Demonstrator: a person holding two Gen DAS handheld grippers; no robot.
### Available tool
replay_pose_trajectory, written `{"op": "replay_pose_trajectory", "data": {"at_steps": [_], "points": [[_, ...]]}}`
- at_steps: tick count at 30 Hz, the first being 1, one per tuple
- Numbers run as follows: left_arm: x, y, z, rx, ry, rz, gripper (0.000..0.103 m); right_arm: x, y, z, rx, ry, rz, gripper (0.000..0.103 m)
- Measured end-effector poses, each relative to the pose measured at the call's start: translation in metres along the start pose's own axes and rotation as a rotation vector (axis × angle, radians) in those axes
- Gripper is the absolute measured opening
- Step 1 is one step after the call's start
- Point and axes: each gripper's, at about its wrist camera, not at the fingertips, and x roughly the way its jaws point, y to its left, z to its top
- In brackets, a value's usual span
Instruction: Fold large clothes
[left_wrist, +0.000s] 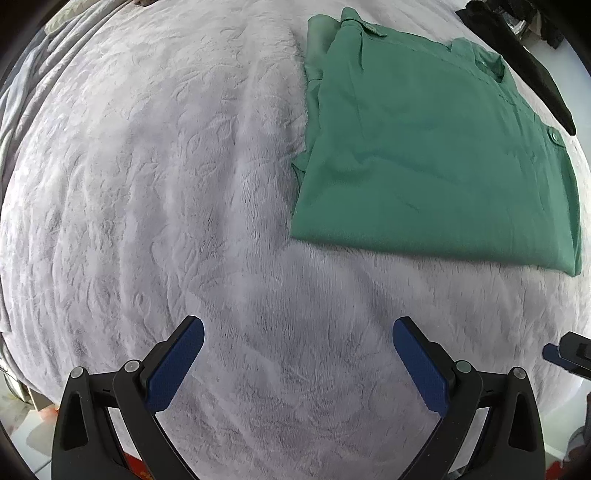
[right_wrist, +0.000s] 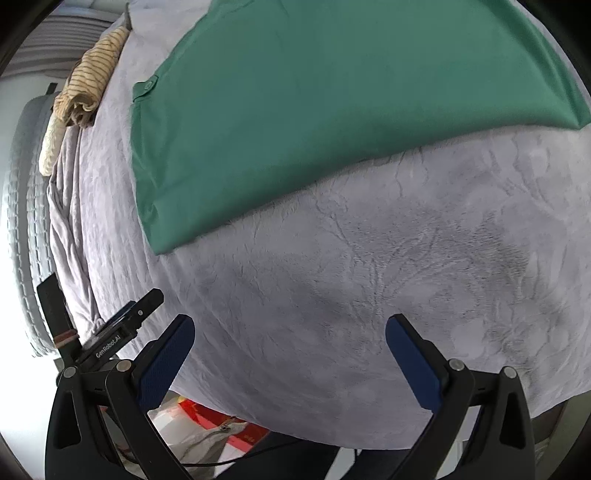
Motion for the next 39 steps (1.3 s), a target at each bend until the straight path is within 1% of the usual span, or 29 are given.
{"op": "replay_pose_trajectory", "data": {"at_steps": [3, 7, 11, 13, 17, 20, 24, 28, 31, 32, 33, 34, 35, 37, 38, 39], "points": [[0.004, 0.004, 0.005, -0.004, 0.000, -0.010, 0.102, 0.008, 0.002, 0.005, 0.027, 0.019, 0.043, 0.103], [0.006, 0.018, 0.016, -0.028, -0.017, -0.042, 0.102, 0.021, 0.007, 0.011, 0.062, 0.028, 0.125, 0.103], [0.006, 0.040, 0.027, -0.069, -0.037, -0.073, 0.102, 0.036, 0.015, 0.019, 0.096, 0.029, 0.246, 0.103], [0.008, 0.049, 0.032, -0.079, -0.041, -0.074, 0.102, 0.043, 0.020, 0.022, 0.097, 0.026, 0.285, 0.103], [0.013, 0.068, 0.044, -0.097, -0.052, -0.093, 0.102, 0.059, 0.030, 0.033, 0.116, 0.016, 0.390, 0.103], [0.014, 0.077, 0.055, -0.115, -0.067, -0.138, 0.102, 0.076, 0.037, 0.044, 0.131, 0.004, 0.460, 0.103], [0.016, 0.086, 0.071, -0.140, -0.077, -0.210, 0.102, 0.093, 0.043, 0.057, 0.168, -0.020, 0.519, 0.103], [0.023, 0.090, 0.082, -0.180, -0.076, -0.261, 0.102, 0.098, 0.044, 0.065, 0.231, -0.074, 0.601, 0.103], [0.029, 0.095, 0.088, -0.215, -0.074, -0.324, 0.102, 0.101, 0.043, 0.069, 0.284, -0.081, 0.648, 0.101], [0.030, 0.097, 0.092, -0.226, -0.076, -0.350, 0.102, 0.100, 0.044, 0.071, 0.286, -0.075, 0.655, 0.090], [0.031, 0.098, 0.096, -0.231, -0.076, -0.364, 0.102, 0.100, 0.046, 0.073, 0.278, -0.069, 0.641, 0.059], [0.032, 0.100, 0.101, -0.235, -0.076, -0.382, 0.102, 0.098, 0.049, 0.075, 0.260, -0.066, 0.606, 0.038], [0.034, 0.102, 0.106, -0.237, -0.074, -0.396, 0.102, 0.094, 0.054, 0.078, 0.225, -0.071, 0.578, 0.010], [0.036, 0.100, 0.117, -0.243, -0.066, -0.434, 0.102, 0.083, 0.062, 0.082, 0.168, -0.090, 0.579, 0.009], [0.039, 0.100, 0.122, -0.249, -0.060, -0.462, 0.102, 0.073, 0.068, 0.084, 0.135, -0.106, 0.582, 0.009], [0.043, 0.100, 0.130, -0.260, -0.050, -0.509, 0.102, 0.066, 0.071, 0.086, 0.115, -0.114, 0.585, 0.009]]}}
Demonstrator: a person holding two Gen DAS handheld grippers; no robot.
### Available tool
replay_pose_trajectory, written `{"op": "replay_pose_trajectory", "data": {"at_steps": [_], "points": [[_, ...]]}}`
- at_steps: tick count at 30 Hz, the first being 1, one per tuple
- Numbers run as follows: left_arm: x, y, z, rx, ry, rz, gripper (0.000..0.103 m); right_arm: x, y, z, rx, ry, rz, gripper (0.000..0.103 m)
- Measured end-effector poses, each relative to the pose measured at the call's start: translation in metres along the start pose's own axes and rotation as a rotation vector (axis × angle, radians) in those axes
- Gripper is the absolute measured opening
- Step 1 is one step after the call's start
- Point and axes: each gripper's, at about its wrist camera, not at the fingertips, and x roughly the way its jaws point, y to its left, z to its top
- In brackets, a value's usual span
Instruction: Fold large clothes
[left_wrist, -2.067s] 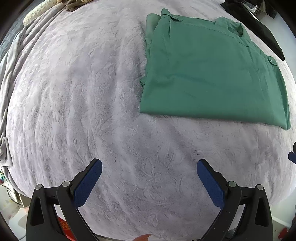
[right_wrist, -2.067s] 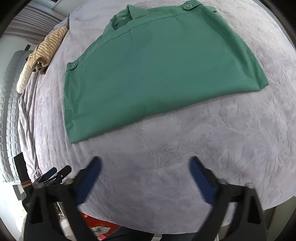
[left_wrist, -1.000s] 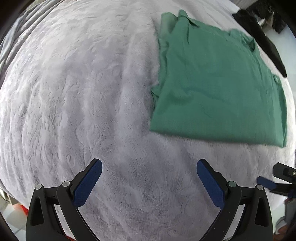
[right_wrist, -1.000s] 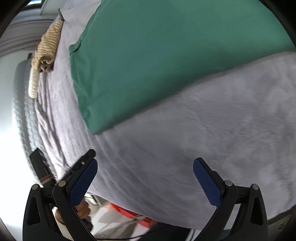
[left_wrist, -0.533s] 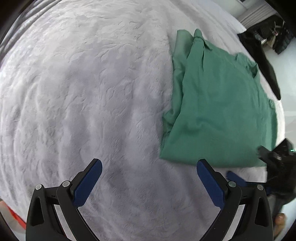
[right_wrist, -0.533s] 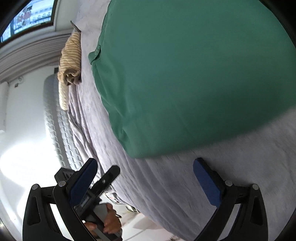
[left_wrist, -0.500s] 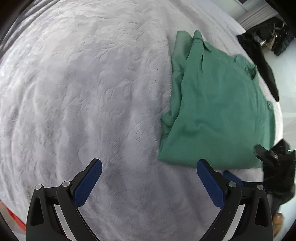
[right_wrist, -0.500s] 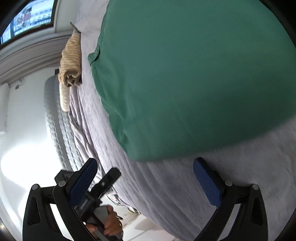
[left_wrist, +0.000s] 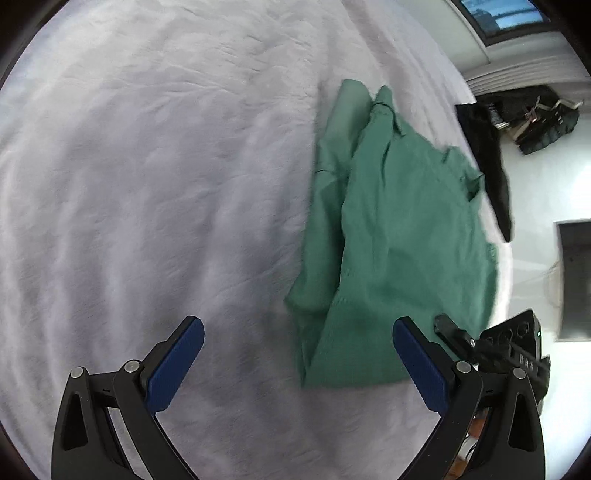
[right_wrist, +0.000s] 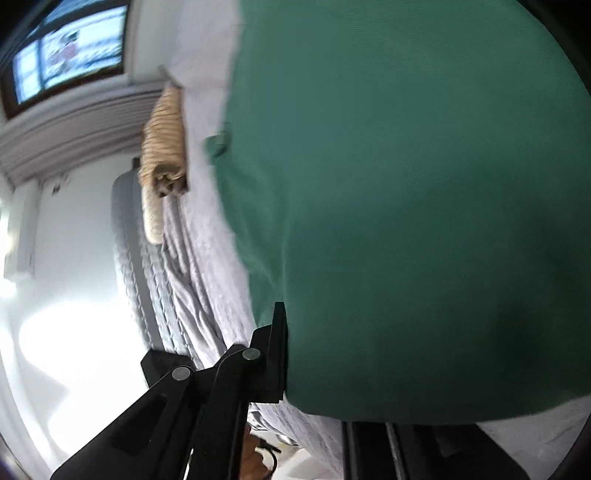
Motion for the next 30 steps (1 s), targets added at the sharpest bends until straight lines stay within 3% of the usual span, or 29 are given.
{"op": "replay_pose_trajectory", "data": {"at_steps": [5, 10, 11, 12, 13, 15, 18, 20, 23, 25, 27, 30], "points": [[0.030, -0.019, 0.020, -0.029, 0.054, -0.198, 0.102, -0.017, 0.027, 0.007, -0.094, -0.003, 0.008, 0.009], [0.067, -0.047, 0.036, 0.025, 0.110, -0.190, 0.099, -0.013, 0.023, 0.006, -0.104, 0.025, -0.009, 0.009], [0.071, -0.053, 0.033, 0.042, 0.117, -0.172, 0.089, -0.010, 0.019, 0.004, -0.098, 0.045, -0.030, 0.009], [0.078, -0.060, 0.031, 0.070, 0.122, -0.136, 0.059, -0.010, 0.014, -0.001, -0.095, 0.068, -0.057, 0.010], [0.083, -0.071, 0.029, 0.108, 0.121, -0.076, 0.039, -0.007, 0.011, -0.003, -0.096, 0.102, -0.094, 0.010], [0.081, -0.081, 0.026, 0.156, 0.100, -0.023, 0.020, -0.008, 0.009, -0.009, -0.129, 0.191, -0.157, 0.011], [0.069, -0.089, 0.026, 0.193, 0.055, -0.014, 0.016, -0.037, 0.022, -0.010, -0.262, 0.174, -0.244, 0.011], [0.058, -0.098, 0.024, 0.233, 0.011, 0.011, 0.014, -0.068, 0.034, 0.002, -0.356, 0.044, -0.329, 0.011], [0.048, -0.116, 0.025, 0.270, -0.028, 0.040, 0.014, -0.085, 0.028, 0.033, -0.357, -0.066, -0.447, 0.011], [0.043, -0.129, 0.026, 0.287, -0.051, 0.049, 0.013, -0.079, 0.012, 0.050, -0.323, -0.069, -0.466, 0.010], [0.036, -0.149, 0.025, 0.312, -0.078, 0.039, 0.012, -0.059, -0.019, 0.063, -0.256, -0.006, -0.493, 0.002], [0.019, -0.190, 0.012, 0.399, -0.119, 0.017, 0.012, -0.054, -0.035, 0.061, -0.245, -0.001, -0.444, 0.001]]}}
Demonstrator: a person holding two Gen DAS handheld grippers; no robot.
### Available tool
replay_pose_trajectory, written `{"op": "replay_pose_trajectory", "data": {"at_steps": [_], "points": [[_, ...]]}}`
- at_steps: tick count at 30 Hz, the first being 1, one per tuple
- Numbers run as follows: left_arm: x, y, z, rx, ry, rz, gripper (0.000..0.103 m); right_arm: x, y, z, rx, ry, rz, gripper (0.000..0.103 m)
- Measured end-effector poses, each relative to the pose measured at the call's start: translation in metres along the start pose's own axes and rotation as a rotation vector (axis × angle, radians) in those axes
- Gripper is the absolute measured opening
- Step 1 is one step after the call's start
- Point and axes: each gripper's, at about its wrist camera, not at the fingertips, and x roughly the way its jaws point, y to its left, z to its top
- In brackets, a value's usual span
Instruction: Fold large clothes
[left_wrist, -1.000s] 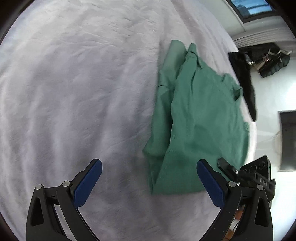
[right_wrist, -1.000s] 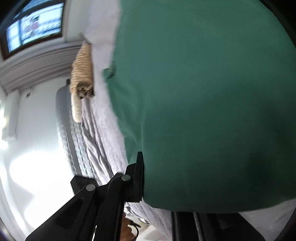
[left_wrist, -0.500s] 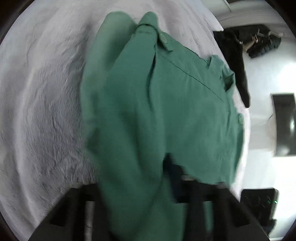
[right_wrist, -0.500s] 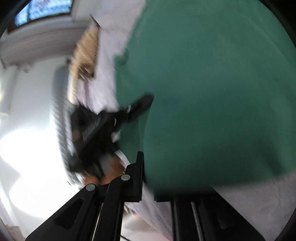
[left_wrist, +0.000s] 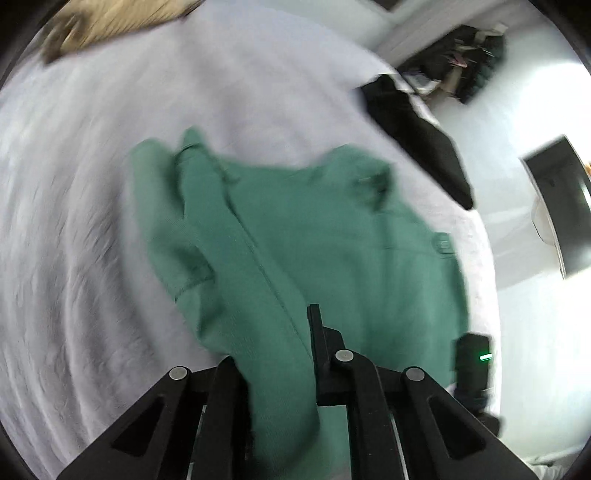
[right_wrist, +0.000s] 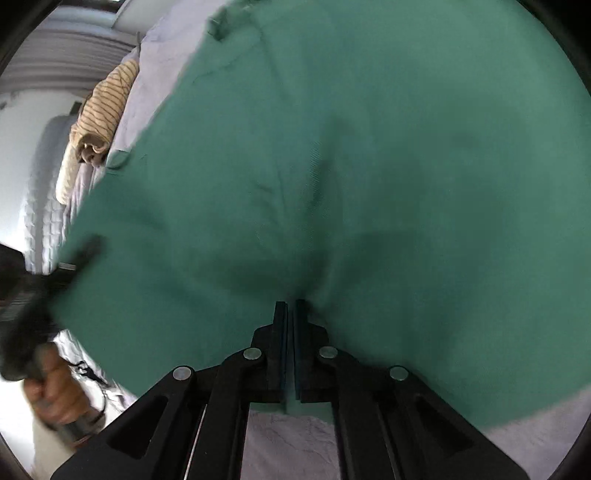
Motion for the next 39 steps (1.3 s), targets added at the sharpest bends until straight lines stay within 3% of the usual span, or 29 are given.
{"op": "replay_pose_trajectory", "data": {"at_steps": [3, 7, 12, 17, 20, 24, 26, 28, 29, 30, 35, 37, 38, 39], "points": [[-0.007, -0.061, 0.008, 0.138, -0.031, 0.008, 0.012, -0.005, 0.000, -0.001, -0.019, -0.009, 0.039, 0.001], [0.005, -0.151, 0.012, 0.325, -0.033, -0.003, 0.012, -0.028, -0.019, -0.004, 0.036, -0.028, 0.163, 0.001], [0.071, -0.251, 0.007, 0.501, 0.045, 0.004, 0.012, -0.097, -0.081, -0.020, 0.171, -0.160, 0.256, 0.008], [0.152, -0.306, -0.016, 0.567, 0.148, 0.020, 0.012, -0.129, -0.152, -0.039, 0.326, -0.229, 0.266, 0.009], [0.199, -0.321, -0.040, 0.629, 0.223, 0.107, 0.012, -0.133, -0.179, -0.047, 0.384, -0.233, 0.296, 0.009], [0.216, -0.322, -0.054, 0.647, 0.224, 0.180, 0.013, -0.138, -0.190, -0.048, 0.389, -0.242, 0.308, 0.009], [0.212, -0.326, -0.055, 0.641, 0.223, 0.150, 0.029, -0.139, -0.193, -0.047, 0.389, -0.245, 0.309, 0.009], [0.201, -0.330, -0.056, 0.625, 0.214, 0.097, 0.068, -0.142, -0.200, -0.048, 0.387, -0.249, 0.309, 0.009], [0.196, -0.335, -0.059, 0.628, 0.194, 0.084, 0.078, -0.143, -0.198, -0.046, 0.387, -0.252, 0.305, 0.009], [0.190, -0.340, -0.059, 0.637, 0.171, 0.086, 0.099, -0.143, -0.194, -0.045, 0.388, -0.255, 0.303, 0.009], [0.151, -0.340, -0.045, 0.608, 0.047, 0.061, 0.103, -0.160, -0.207, -0.045, 0.421, -0.289, 0.314, 0.009], [0.127, -0.319, -0.030, 0.544, -0.020, 0.076, 0.103, -0.166, -0.218, -0.043, 0.462, -0.315, 0.354, 0.029], [0.125, -0.309, -0.021, 0.518, -0.033, 0.088, 0.103, -0.169, -0.223, -0.043, 0.494, -0.349, 0.400, 0.055], [0.116, -0.291, -0.013, 0.474, -0.049, 0.118, 0.103, -0.172, -0.226, -0.043, 0.507, -0.372, 0.435, 0.072]]}}
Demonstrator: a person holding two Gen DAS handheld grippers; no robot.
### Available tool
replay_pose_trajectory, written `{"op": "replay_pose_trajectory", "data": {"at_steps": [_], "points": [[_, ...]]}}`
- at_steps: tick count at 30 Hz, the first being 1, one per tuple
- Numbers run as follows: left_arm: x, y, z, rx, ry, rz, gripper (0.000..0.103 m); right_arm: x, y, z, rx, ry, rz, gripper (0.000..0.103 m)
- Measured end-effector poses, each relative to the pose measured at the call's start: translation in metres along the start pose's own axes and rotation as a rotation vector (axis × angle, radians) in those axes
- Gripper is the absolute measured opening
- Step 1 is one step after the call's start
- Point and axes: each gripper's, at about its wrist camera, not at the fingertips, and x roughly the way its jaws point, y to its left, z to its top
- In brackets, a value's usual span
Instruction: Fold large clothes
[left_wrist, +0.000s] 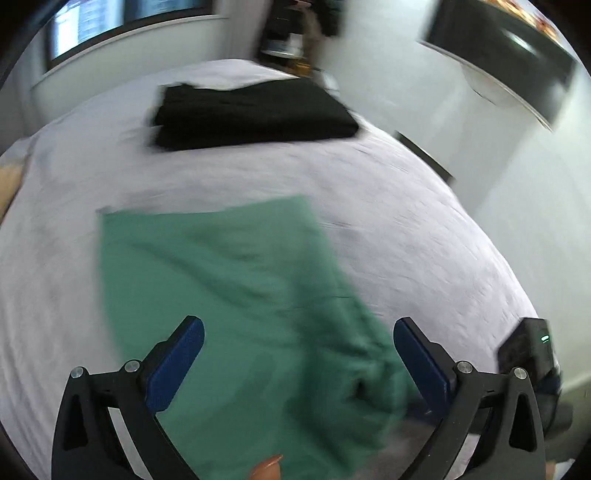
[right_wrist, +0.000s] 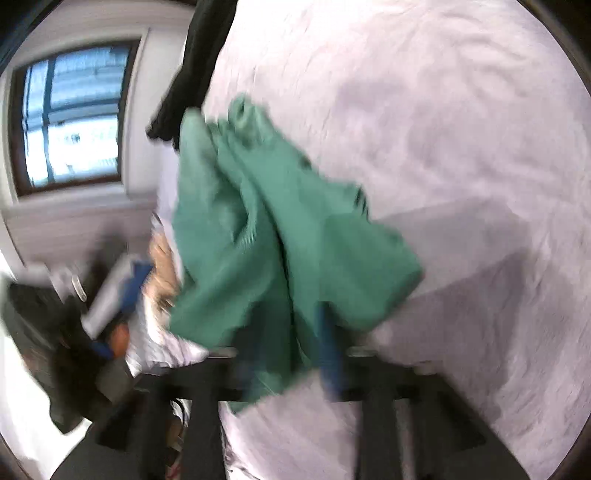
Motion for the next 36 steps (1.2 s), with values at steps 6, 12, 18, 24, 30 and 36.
{"op": "replay_pose_trajectory", "data": {"at_steps": [6, 12, 18, 24, 30, 36], "points": [[0.004, 0.090, -0.034, -0.159, 0.093, 0.191, 0.103, 0.009, 0.028, 0.025, -0.065, 0.040, 0.052, 0.073], [0.019, 0.127, -0.068, -0.294, 0.154, 0.233, 0.103, 0.067, 0.070, 0.057, -0.260, 0.173, -0.098, 0.073], [0.011, 0.122, -0.068, -0.305, 0.123, 0.217, 0.103, 0.068, 0.108, 0.065, -0.392, 0.132, -0.082, 0.007], [0.035, 0.120, -0.058, -0.268, 0.139, 0.196, 0.103, 0.048, 0.049, 0.091, -0.236, 0.090, -0.156, 0.007], [0.022, 0.112, -0.058, -0.234, 0.149, 0.224, 0.103, 0.022, 0.038, 0.089, -0.189, 0.100, -0.227, 0.039], [-0.009, 0.094, -0.068, -0.232, 0.147, 0.178, 0.103, -0.024, 0.107, 0.052, -0.523, 0.074, -0.269, 0.055]]}}
